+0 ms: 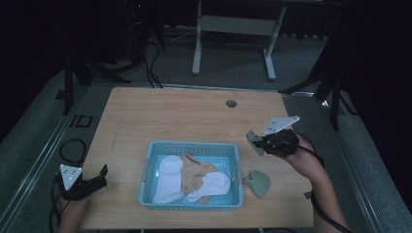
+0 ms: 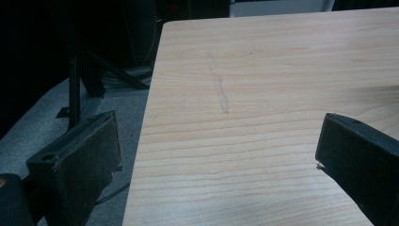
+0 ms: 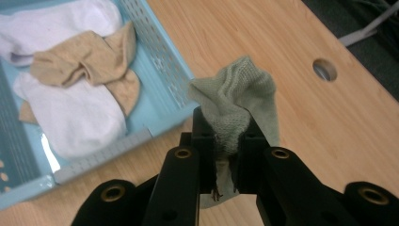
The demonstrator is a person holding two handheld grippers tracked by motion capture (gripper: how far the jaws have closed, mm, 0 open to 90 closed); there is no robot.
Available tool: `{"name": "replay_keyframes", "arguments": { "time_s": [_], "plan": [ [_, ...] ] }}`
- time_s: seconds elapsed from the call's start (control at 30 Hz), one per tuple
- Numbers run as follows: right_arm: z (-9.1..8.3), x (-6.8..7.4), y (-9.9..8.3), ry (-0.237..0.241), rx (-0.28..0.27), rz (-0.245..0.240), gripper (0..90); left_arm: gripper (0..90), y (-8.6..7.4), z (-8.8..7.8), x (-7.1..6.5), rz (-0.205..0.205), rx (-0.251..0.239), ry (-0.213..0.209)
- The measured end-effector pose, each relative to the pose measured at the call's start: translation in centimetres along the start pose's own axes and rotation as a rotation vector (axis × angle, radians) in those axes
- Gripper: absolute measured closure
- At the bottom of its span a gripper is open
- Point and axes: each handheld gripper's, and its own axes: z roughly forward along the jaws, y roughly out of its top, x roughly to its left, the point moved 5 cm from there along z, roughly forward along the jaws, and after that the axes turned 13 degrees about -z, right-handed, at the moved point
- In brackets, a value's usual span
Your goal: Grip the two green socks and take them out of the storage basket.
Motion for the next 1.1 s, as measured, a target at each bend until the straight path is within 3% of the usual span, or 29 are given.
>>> {"name": "replay_keyframes", "arguments": {
  "time_s": [0.07, 0.23, 0.67, 0.9, 1.1],
  "plan": [
    [0.2, -0.2, -0.8, 0.0, -0.009, 0.034, 81.7, 0.4, 0.0, 0.0, 0.0, 0.001, 0.0, 0.001],
    [0.8, -0.5, -2.7, -0.001, 0.025, 0.066, 81.7, 0.3, 0.0, 0.0, 0.0, 0.0, 0.001, 0.001],
    [4.7, -0.4, -9.0, 0.02, 0.094, 0.19, 81.3, 0.3, 0.0, 0.0, 0.0, 0.001, 0.002, 0.003],
    [6.3, -0.1, -10.7, 0.031, 0.105, 0.24, 81.0, 0.3, 0.0, 0.0, 0.0, 0.001, 0.002, 0.004],
    [7.5, 0.1, -11.0, 0.054, 0.09, 0.268, 80.8, 0.3, 0.0, 0.0, 0.0, 0.003, 0.0, 0.006]
  ]
}}
